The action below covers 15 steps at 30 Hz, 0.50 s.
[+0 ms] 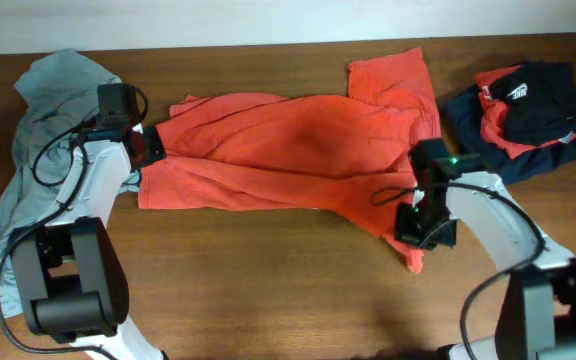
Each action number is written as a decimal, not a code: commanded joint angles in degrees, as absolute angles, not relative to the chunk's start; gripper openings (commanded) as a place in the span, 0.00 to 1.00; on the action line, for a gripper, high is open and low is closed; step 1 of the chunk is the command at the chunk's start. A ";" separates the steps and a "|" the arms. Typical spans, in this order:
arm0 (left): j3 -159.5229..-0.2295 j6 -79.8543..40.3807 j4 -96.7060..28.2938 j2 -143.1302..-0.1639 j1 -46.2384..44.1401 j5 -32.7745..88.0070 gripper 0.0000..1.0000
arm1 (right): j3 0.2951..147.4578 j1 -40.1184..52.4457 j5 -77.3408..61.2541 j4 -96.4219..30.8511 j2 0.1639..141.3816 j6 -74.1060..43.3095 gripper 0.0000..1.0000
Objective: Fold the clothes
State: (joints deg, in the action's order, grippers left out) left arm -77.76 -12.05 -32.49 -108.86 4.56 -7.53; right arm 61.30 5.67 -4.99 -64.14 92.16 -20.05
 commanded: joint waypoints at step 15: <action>-77.60 -12.36 -31.29 -108.64 4.56 -7.99 0.00 | 75.66 -3.53 -6.07 -54.19 91.20 -11.94 0.04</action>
